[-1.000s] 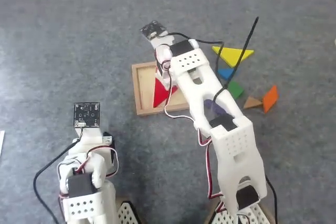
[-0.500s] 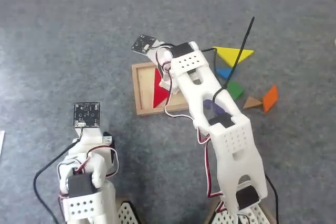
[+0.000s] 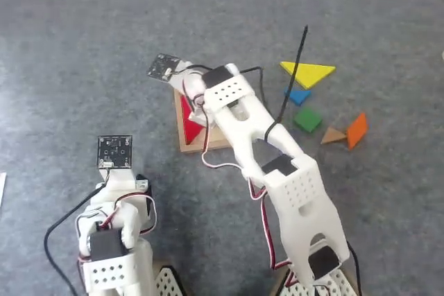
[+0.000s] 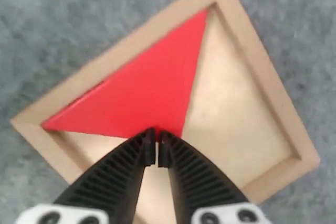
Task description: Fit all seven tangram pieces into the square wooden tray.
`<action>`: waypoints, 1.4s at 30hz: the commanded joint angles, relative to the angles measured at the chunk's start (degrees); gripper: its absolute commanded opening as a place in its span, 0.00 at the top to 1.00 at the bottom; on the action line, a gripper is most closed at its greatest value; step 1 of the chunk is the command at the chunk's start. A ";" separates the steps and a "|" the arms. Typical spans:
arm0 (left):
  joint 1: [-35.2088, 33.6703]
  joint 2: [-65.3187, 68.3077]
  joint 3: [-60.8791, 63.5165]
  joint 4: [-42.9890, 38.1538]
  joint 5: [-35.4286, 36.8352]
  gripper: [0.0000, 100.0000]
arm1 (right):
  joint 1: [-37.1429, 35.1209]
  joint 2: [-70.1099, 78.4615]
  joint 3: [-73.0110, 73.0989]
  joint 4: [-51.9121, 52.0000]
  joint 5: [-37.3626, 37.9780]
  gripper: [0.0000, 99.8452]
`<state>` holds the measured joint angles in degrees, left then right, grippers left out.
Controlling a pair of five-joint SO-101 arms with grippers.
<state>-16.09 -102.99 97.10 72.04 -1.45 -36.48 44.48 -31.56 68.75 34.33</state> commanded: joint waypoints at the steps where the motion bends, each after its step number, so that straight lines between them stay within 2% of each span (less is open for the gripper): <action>1: 0.18 -1.05 -0.66 0.18 0.00 0.92 | -1.98 -1.27 -1.14 -2.59 0.62 0.97; 10: 0.18 -1.05 -0.66 0.18 0.00 0.92 | -2.95 -2.95 -1.85 -4.35 0.53 0.97; 18: 0.18 -1.05 -0.66 0.18 0.00 0.92 | 2.59 -15.60 -4.04 9.89 0.35 0.97; 21: 0.18 -1.05 -0.66 0.18 0.00 0.92 | 4.88 -15.78 -1.49 12.53 -3.69 0.97; 31: 0.18 -1.05 -0.66 0.18 0.00 0.92 | 6.90 -16.40 18.99 -0.40 -5.45 0.99; 42: 0.18 -1.05 -0.66 0.18 0.00 0.92 | 7.08 -16.40 22.42 -0.48 -7.12 0.99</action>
<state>-16.09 -102.99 97.10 72.04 -1.45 -28.92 32.09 -9.14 67.78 29.14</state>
